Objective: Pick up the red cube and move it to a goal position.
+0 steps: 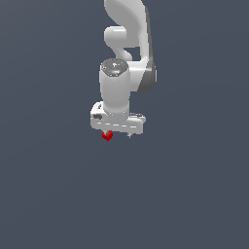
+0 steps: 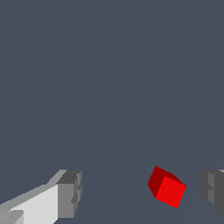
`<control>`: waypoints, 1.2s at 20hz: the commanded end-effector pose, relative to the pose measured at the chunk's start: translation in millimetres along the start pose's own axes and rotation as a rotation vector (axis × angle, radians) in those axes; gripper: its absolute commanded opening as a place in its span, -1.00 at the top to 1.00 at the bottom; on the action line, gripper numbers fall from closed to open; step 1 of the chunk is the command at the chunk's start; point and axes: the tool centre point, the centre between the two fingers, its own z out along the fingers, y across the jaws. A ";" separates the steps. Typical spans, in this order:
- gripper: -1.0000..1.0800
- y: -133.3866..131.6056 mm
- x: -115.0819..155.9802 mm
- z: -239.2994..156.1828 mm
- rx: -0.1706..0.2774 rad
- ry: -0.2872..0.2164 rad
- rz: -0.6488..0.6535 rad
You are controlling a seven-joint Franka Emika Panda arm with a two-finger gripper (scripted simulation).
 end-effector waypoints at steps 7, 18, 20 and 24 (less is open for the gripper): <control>-0.92 47.9 -41.9 72.9 -0.007 -0.026 0.235; -0.92 77.4 -84.7 133.2 -0.009 -0.048 0.427; -0.92 78.5 -87.5 137.3 -0.008 -0.050 0.439; 1.00 79.0 -89.0 139.6 -0.008 -0.051 0.445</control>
